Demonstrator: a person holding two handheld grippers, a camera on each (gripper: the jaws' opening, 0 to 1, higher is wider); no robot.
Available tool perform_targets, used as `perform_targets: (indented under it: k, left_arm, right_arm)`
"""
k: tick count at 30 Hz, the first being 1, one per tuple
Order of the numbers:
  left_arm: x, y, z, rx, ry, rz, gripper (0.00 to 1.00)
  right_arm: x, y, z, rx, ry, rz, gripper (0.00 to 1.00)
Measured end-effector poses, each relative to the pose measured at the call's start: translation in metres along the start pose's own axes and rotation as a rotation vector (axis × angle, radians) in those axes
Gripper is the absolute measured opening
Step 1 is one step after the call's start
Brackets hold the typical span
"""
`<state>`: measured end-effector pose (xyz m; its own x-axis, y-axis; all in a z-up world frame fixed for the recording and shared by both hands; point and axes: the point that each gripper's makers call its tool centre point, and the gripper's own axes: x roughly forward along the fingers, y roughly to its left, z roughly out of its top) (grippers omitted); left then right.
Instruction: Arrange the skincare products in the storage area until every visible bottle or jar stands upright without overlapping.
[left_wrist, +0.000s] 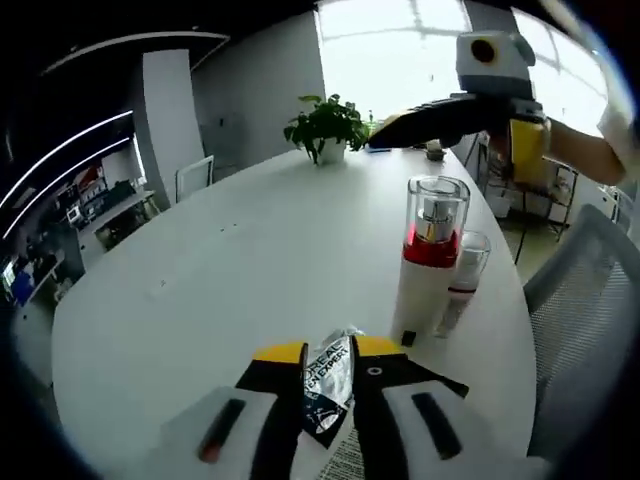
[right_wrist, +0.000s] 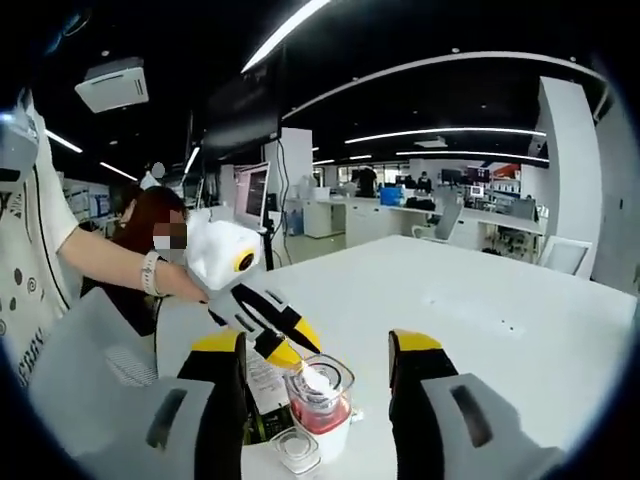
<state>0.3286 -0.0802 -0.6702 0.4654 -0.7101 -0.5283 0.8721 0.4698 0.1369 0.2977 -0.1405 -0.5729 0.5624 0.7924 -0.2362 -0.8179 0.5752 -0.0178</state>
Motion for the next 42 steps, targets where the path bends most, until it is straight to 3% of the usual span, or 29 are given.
perform_targets:
  k: [4, 12, 14, 16, 19, 23, 30, 42]
  left_arm:
    - [-0.009, 0.000, -0.005, 0.020, 0.020, -0.006, 0.18]
    - [-0.023, 0.002, -0.029, 0.102, 0.112, -0.032, 0.24]
    - [-0.025, -0.002, -0.036, 0.111, 0.134, -0.068, 0.25]
    - [-0.026, -0.010, -0.044, 0.071, 0.155, -0.135, 0.26]
    - [-0.028, -0.014, -0.056, 0.122, 0.213, -0.138, 0.28]
    - [-0.026, -0.018, -0.072, 0.165, 0.276, -0.160, 0.29]
    - [-0.024, -0.021, -0.090, 0.158, 0.351, -0.197, 0.32]
    - [-0.011, -0.028, -0.105, 0.221, 0.432, -0.254, 0.34]
  right_arm:
    - [-0.001, 0.005, -0.001, -0.006, 0.014, -0.002, 0.62]
    - [-0.004, 0.016, -0.005, -0.007, 0.048, 0.002, 0.72]
    - [-0.004, 0.019, -0.007, -0.003, 0.059, 0.010, 0.76]
    - [-0.005, 0.024, -0.008, -0.009, 0.072, 0.018, 0.78]
    - [-0.005, 0.028, -0.010, -0.022, 0.091, 0.024, 0.83]
    - [-0.005, 0.031, -0.015, -0.017, 0.117, 0.026, 0.88]
    - [-0.008, 0.033, -0.015, -0.012, 0.121, 0.007, 0.94]
    - [-0.012, 0.033, -0.015, -0.007, 0.126, 0.012, 0.96]
